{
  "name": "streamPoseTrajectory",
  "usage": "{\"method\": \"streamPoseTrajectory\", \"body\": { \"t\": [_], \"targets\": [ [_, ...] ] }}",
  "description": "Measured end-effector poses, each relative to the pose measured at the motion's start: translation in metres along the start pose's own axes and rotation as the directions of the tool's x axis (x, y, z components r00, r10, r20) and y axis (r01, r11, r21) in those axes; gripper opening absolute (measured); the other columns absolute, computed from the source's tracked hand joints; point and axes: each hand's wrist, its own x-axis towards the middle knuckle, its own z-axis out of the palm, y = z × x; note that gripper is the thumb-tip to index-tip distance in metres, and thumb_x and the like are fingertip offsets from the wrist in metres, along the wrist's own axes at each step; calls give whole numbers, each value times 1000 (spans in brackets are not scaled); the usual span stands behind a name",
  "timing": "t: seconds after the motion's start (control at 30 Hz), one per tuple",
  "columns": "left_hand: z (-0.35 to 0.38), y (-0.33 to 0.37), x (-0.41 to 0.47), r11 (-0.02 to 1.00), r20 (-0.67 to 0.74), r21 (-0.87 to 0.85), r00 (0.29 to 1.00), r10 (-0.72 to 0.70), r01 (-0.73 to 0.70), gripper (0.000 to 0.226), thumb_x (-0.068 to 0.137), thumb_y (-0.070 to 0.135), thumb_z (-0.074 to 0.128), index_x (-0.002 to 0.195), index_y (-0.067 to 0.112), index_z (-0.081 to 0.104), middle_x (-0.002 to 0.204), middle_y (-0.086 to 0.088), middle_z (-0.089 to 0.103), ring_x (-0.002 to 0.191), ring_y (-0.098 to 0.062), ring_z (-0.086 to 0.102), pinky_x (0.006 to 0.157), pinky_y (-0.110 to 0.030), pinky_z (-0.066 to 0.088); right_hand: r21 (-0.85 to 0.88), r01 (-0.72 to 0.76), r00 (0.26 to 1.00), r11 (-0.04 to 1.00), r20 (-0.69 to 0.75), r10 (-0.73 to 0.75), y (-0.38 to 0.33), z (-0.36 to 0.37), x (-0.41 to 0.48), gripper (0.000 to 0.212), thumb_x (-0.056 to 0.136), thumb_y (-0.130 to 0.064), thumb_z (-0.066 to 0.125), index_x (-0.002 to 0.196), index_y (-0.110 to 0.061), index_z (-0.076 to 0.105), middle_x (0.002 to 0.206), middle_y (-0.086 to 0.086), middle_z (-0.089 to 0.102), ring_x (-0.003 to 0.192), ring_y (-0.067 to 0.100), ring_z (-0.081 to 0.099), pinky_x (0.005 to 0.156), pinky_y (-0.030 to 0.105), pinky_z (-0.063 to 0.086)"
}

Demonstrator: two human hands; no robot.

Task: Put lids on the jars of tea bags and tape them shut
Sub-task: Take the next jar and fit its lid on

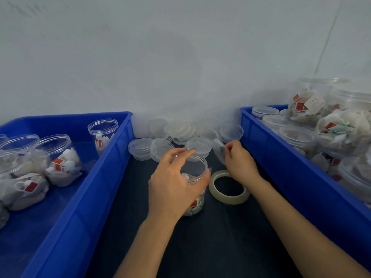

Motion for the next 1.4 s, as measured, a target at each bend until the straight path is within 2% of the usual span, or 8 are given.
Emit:
{"method": "streamPoseTrajectory", "body": {
  "t": [0.1, 0.2, 0.47, 0.7, 1.03, 1.2, 1.33, 1.4],
  "targets": [
    [1, -4, 0, 998, 51, -62, 999, -13, 17, 82, 69, 72, 62, 143, 42, 44, 138, 21, 51, 121, 1, 52, 97, -35, 53, 491, 39, 999, 870, -13, -37, -25, -7, -17, 15, 108, -29, 41, 109, -18, 51, 90, -13, 74, 81, -1, 70, 72, 21, 53],
    [2, -4, 0, 993, 46, -111, 998, -38, 43, 100, 63, 77, 66, 150, 49, 24, 145, 25, 44, 127, 3, 47, 101, -32, 51, 668, 67, 998, 741, -38, -56, -50, -17, -30, 26, 108, -31, 40, 122, -13, 53, 92, -17, 77, 83, 4, 72, 84, 30, 55],
    [3, -3, -3, 969, 25, -236, 997, -69, 73, 124, 51, 81, 73, 152, 55, 7, 152, 28, 37, 131, -1, 49, 102, -33, 51, 689, 185, 983, 700, -142, -120, -75, -31, -47, 26, 110, -24, 37, 126, -24, 56, 87, -19, 77, 83, -7, 67, 70, 2, 44],
    [5, -3, -13, 952, -44, -305, 998, -41, 26, 105, 67, 76, 72, 152, 40, 22, 149, 28, 35, 135, 12, 36, 97, 0, 34, 577, 69, 981, 814, 110, -162, -82, -7, -59, 28, 103, -14, 49, 114, -31, 69, 112, -7, 73, 113, 10, 64, 97, 31, 50],
    [0, -6, -11, 951, -65, -309, 997, -34, 12, 87, 77, 54, 75, 149, 23, 36, 139, 12, 50, 130, -2, 49, 101, -11, 40, 476, 11, 811, 879, 510, -287, -66, -28, -51, 32, 103, -29, 51, 133, -40, 54, 114, -22, 68, 108, -6, 62, 90, 16, 48],
    [-1, -10, -12, 952, -43, -305, 998, -41, 26, 87, 72, 60, 76, 142, 22, 41, 133, 8, 55, 124, -9, 55, 100, -25, 50, 577, -21, 731, 816, 566, -381, -47, -29, -48, 60, 93, -61, 58, 147, -46, 39, 143, -23, 54, 137, 3, 47, 111, 29, 40],
    [-5, -12, -11, 959, -37, -283, 999, -10, -1, 86, 72, 60, 75, 142, 20, 44, 133, 6, 55, 123, -10, 55, 100, -23, 48, 659, -8, 631, 752, 587, -507, -25, -16, -58, 112, 68, -14, 83, 155, -37, 16, 149, -21, 46, 138, 2, 45, 104, 20, 45],
    [-7, -12, -9, 973, -18, -225, 999, 42, -45, 80, 74, 59, 74, 140, 21, 48, 132, 4, 54, 122, -9, 54, 98, -13, 43, 625, 41, 682, 780, 553, -479, -17, -3, -66, 117, 67, -1, 88, 150, -43, 18, 138, -26, 53, 132, 0, 51, 99, 19, 48]
  ]
}}
